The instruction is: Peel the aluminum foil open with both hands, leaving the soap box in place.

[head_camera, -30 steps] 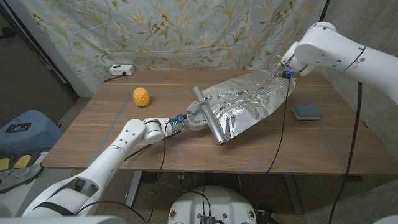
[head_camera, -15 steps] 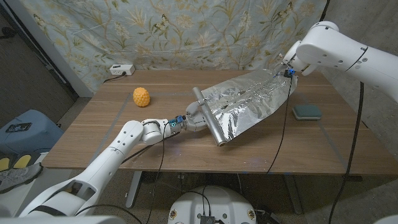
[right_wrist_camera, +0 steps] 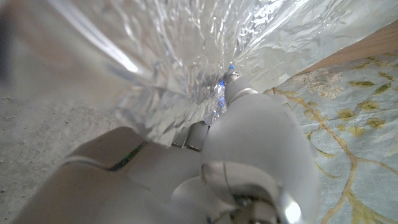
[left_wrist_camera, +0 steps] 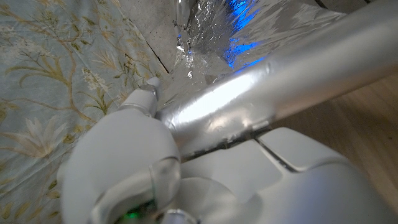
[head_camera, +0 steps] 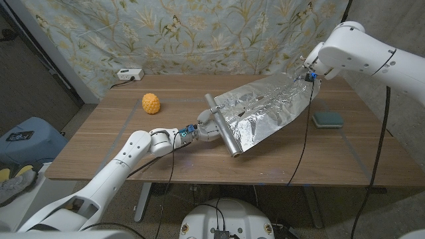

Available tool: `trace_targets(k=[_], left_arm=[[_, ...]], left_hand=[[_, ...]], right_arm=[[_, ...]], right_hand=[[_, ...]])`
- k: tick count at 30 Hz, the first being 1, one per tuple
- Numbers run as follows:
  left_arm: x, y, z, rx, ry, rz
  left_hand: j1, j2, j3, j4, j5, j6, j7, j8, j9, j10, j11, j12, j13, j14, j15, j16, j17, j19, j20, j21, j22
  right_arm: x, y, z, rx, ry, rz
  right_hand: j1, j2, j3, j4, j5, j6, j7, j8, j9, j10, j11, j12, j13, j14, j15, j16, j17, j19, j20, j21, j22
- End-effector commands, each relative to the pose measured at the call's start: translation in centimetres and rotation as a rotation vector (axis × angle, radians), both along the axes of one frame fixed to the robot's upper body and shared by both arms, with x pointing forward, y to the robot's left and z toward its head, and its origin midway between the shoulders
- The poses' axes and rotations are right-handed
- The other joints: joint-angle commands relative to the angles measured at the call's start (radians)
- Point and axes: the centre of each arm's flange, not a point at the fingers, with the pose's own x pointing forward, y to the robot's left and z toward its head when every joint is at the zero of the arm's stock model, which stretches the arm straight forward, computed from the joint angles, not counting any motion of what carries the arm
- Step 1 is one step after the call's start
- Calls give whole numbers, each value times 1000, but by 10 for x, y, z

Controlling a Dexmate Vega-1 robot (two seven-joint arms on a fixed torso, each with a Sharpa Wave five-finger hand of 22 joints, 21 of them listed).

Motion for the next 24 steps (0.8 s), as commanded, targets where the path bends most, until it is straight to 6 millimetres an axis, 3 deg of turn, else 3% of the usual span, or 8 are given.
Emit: trace_targets(k=[1,24], left_arm=[[-2,3,0,-7,-2,13],[-9,11,1,-3,-4,9]], left_hand=[[-2,0,9,-2,1,-2,-2,9,2,1,-4,1,2,4,1,0,0,-2,1,-5,2],[-1,5,14,-3,2,13,6,14,2,15,-5,9,2,11,-3,4,-1,5,-2,-5,2]], right_arm=[[1,0,5,-9,-4,2],[-4,4,7,-9,-11,1]], right_hand=[[10,4,5,-4,6,10,-5,-2,2,1,-4,-2,4,15,-42,-3,4,-6,-1,12,1],[11,3,5,-5,6,11,-6,-3,5,-1,-4,-4,7,15,-43,-9,7,-13,-1,26,0]])
